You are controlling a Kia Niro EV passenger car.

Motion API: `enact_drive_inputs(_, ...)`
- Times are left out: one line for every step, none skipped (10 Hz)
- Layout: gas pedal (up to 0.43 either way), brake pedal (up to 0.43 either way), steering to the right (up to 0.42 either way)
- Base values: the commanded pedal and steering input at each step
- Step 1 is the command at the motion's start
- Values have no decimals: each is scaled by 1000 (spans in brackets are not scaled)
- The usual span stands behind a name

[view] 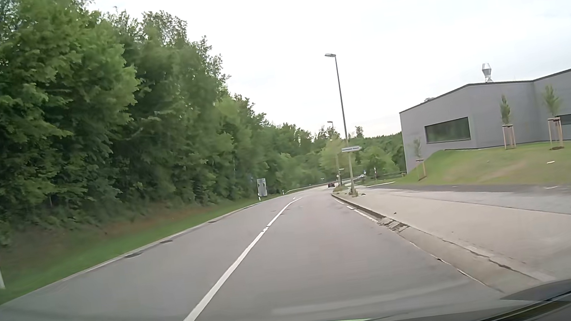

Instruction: Follow the waypoints while adhering to traffic rules and regulations

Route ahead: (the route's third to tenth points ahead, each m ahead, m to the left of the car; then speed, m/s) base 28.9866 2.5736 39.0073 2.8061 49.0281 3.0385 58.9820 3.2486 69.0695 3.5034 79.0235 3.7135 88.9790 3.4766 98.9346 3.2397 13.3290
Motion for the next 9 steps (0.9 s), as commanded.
enact_drive_inputs(47, 0, -8)
enact_drive_inputs(47, 0, -8)
enact_drive_inputs(47, 0, -8)
enact_drive_inputs(47, 0, -8)
enact_drive_inputs(47, 0, -7)
enact_drive_inputs(47, 0, -6)
enact_drive_inputs(47, 0, -5)
enact_drive_inputs(47, 0, -4)
enact_drive_inputs(47, 0, -5)
